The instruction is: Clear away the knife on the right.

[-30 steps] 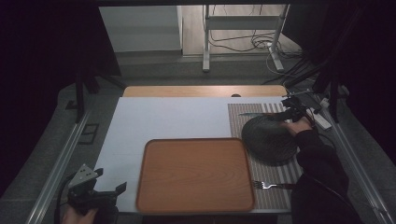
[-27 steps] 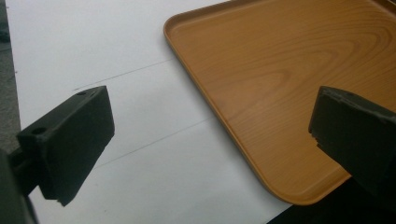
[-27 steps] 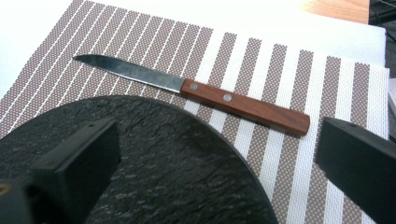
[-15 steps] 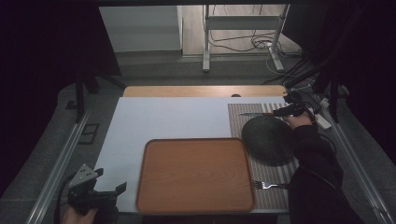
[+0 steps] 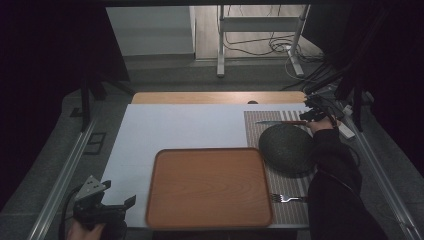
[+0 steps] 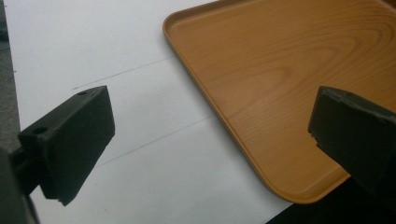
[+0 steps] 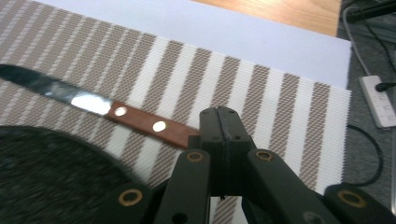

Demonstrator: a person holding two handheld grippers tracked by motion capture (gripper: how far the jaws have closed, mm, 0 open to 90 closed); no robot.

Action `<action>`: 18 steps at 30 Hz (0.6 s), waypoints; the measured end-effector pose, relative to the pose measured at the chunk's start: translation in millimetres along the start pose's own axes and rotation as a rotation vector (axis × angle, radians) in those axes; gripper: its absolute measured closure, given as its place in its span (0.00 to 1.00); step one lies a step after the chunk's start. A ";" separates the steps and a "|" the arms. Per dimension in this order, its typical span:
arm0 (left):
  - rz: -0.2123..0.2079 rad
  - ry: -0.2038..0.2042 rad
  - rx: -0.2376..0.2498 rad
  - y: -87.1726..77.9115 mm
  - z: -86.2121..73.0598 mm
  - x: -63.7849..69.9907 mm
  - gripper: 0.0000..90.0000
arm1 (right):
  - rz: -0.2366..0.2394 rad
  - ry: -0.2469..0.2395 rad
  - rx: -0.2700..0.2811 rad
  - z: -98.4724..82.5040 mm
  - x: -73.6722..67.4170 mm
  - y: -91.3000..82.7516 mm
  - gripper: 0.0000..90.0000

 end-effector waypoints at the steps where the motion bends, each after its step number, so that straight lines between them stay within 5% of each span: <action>1: 0.001 -0.001 0.001 0.0 0.0 0.2 0.01 | -0.001 0.002 0.000 0.1 1.5 1.8 0.99; 9: 0.002 0.000 -0.001 0.3 0.1 0.3 0.02 | -0.039 0.014 -0.025 -2.6 16.1 13.8 0.99; 18: 0.003 0.008 -0.002 0.3 0.0 1.0 0.02 | -0.008 0.026 -0.073 -16.2 14.3 10.2 0.99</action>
Point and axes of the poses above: each handheld gripper's, and its own axes: y roughly forward along the jaws, z roughly out of its top, x roughly to its right, the point moved 7 cm from there along y, roughly forward along the jaws, and after that the axes turned 12 degrees about z, right-handed, at the moved point
